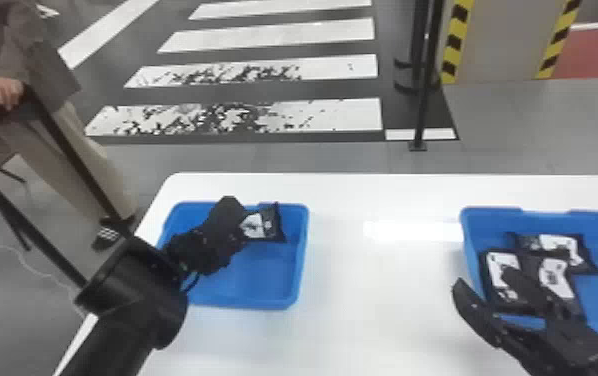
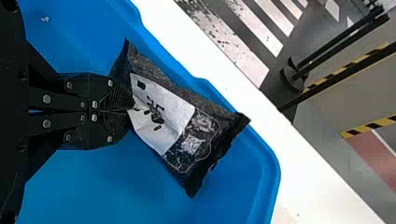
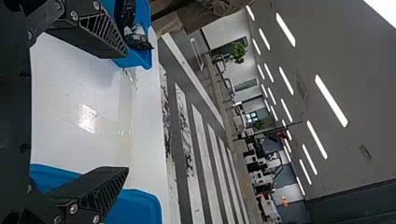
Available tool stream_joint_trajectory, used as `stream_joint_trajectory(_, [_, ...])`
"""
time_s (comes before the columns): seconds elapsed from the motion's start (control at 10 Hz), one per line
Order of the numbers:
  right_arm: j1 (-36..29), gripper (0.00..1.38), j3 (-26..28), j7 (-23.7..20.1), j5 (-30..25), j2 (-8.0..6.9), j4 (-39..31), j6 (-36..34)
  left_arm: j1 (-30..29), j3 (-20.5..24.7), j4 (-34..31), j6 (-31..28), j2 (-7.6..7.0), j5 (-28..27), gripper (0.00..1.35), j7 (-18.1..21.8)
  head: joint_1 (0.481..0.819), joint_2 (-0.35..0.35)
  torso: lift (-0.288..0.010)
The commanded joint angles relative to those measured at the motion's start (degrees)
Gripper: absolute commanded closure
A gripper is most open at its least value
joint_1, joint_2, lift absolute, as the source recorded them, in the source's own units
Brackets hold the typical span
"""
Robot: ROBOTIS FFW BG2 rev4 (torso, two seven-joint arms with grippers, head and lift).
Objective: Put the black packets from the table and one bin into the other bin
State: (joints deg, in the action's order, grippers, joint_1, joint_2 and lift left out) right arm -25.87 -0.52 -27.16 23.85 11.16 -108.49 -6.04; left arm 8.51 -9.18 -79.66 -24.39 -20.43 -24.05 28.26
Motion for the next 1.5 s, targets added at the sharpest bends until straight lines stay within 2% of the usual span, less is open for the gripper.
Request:
stream_joint_trajectory(0.0, [-0.28, 0.17, 0.29, -0.09, 0.03, 0.00, -0.42, -0.01, -3.16, 3.92, -2.53, 1.05, 0.74, 0.62, 1.20, 0.04, 0.695, 0.173, -0.110])
stream_joint_trajectory(0.2, [-0.56, 0.17, 0.64, -0.09, 0.03, 0.09, -0.56, -0.01, -10.33, 11.81, -10.97, 0.06, 2.50, 1.19, 1.20, 0.22, 0.695, 0.186, -0.110])
stream_joint_trajectory(0.4, [-0.56, 0.17, 0.64, -0.18, 0.03, 0.18, -0.84, -0.01, -21.87, 19.69, -26.01, -1.62, 4.87, 4.74, 1.20, 0.92, 0.695, 0.225, -0.110])
stream_joint_trajectory(0.5, [-0.56, 0.17, 0.64, -0.18, -0.20, 0.35, -2.11, -0.85, -26.22, 22.20, -31.50, -1.62, 6.28, 7.94, 1.20, 1.63, 0.695, 0.235, -0.110])
stream_joint_trajectory(0.6, [0.00, 0.17, 0.87, -0.26, -0.77, 0.53, -4.22, -3.52, -29.74, 24.26, -35.86, -0.78, 8.30, 10.79, 1.20, 1.71, 0.695, 0.247, -0.110])
stream_joint_trajectory(0.7, [2.11, 0.17, 0.87, -1.67, -0.42, 0.97, -5.62, -6.19, -31.85, 24.95, -38.39, 0.20, 9.97, 14.11, 1.20, 1.80, 0.695, 0.251, -0.110])
stream_joint_trajectory(0.8, [4.92, 0.17, -0.16, -2.90, 1.40, 1.49, -7.73, -10.98, -32.83, 23.58, -39.79, 1.19, 11.03, 16.62, 1.20, 1.80, 0.695, 0.249, -0.110])
stream_joint_trajectory(1.0, [13.78, 0.17, -8.05, -5.80, 8.03, 3.52, -8.15, -17.44, -32.55, 18.43, -39.94, 1.33, 11.29, 18.79, 1.20, 1.80, 0.695, 0.240, -0.110])
stream_joint_trajectory(1.1, [17.44, 0.16, -12.27, -6.15, 12.49, 3.87, -7.17, -18.85, -32.13, 16.03, -39.94, 1.33, 11.11, 20.16, 1.20, 1.80, 0.695, 0.252, -0.110])
stream_joint_trajectory(1.2, [20.25, 0.16, -15.13, -6.15, 14.43, 4.04, -6.04, -19.55, -31.57, 14.09, -39.94, 1.75, 11.11, 21.65, 1.20, 1.71, 0.695, 0.271, -0.110])
stream_joint_trajectory(1.4, [25.03, 0.16, -19.13, -6.06, 14.66, 4.22, -1.97, -18.71, -30.87, 10.89, -40.36, 2.17, 10.68, 25.87, 1.20, 1.80, 0.695, 0.278, -0.110])
